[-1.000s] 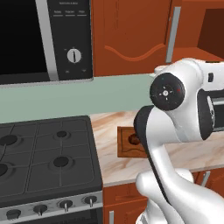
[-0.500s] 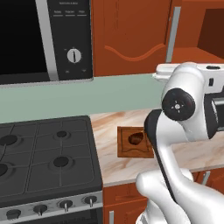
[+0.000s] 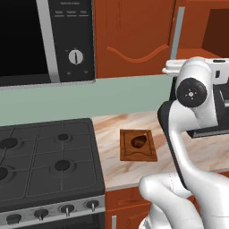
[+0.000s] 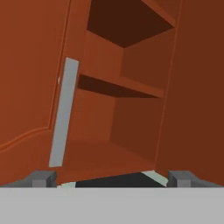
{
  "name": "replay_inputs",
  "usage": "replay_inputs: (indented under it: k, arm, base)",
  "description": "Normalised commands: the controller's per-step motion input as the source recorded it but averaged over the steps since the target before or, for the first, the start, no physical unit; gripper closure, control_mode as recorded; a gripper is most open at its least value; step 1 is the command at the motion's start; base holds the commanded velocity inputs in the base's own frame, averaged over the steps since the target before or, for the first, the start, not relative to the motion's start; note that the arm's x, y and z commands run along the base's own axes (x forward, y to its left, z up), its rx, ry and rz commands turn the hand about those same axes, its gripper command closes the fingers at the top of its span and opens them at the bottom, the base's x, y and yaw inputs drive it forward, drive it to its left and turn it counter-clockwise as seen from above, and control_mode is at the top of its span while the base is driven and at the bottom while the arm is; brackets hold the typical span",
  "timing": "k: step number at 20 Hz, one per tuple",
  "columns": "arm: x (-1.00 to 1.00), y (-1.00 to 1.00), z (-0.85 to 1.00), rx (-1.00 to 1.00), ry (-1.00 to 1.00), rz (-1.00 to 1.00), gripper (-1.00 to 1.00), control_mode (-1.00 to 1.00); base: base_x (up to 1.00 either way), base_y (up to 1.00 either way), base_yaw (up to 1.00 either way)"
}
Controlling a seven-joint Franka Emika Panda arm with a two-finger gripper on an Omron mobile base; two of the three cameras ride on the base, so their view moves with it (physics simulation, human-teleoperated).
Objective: Open the cabinet, retrieve the rolling pin, and place it next to the meat on the cutting board to prepare for tenderizing.
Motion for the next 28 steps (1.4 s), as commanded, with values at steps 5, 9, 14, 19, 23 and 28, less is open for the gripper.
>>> replay_inputs:
  k: [5, 9, 14, 19, 23, 28]
  arm:
    - [0.20, -0.17, -0.02, 0.05, -0.06, 0.09, -1.00, -1.00]
    - [0.07, -0.01, 0.00, 0.10, -0.15, 0.11, -1.00, -1.00]
    - [0.10, 0.00, -0.01, 0.05, -0.16, 0.11, -1.00, -1.00]
    - [0.15, 0.00, 0.00, 0.01, -0.14, 0.12, -1.00, -1.00]
    - [0.20, 0.00, 0.00, 0.00, -0.11, 0.12, -1.00, -1.00]
    - [0.25, 0.00, 0.00, 0.00, -0.05, 0.11, -1.00, -1.00]
  base:
    - [0.00, 0.00, 0.00]
    - [0.00, 0.00, 0.00]
    - [0.00, 0.00, 0.00]
    - [0.00, 0.00, 0.00]
    - [0.00, 0.00, 0.00]
    - [0.00, 0.00, 0.00]
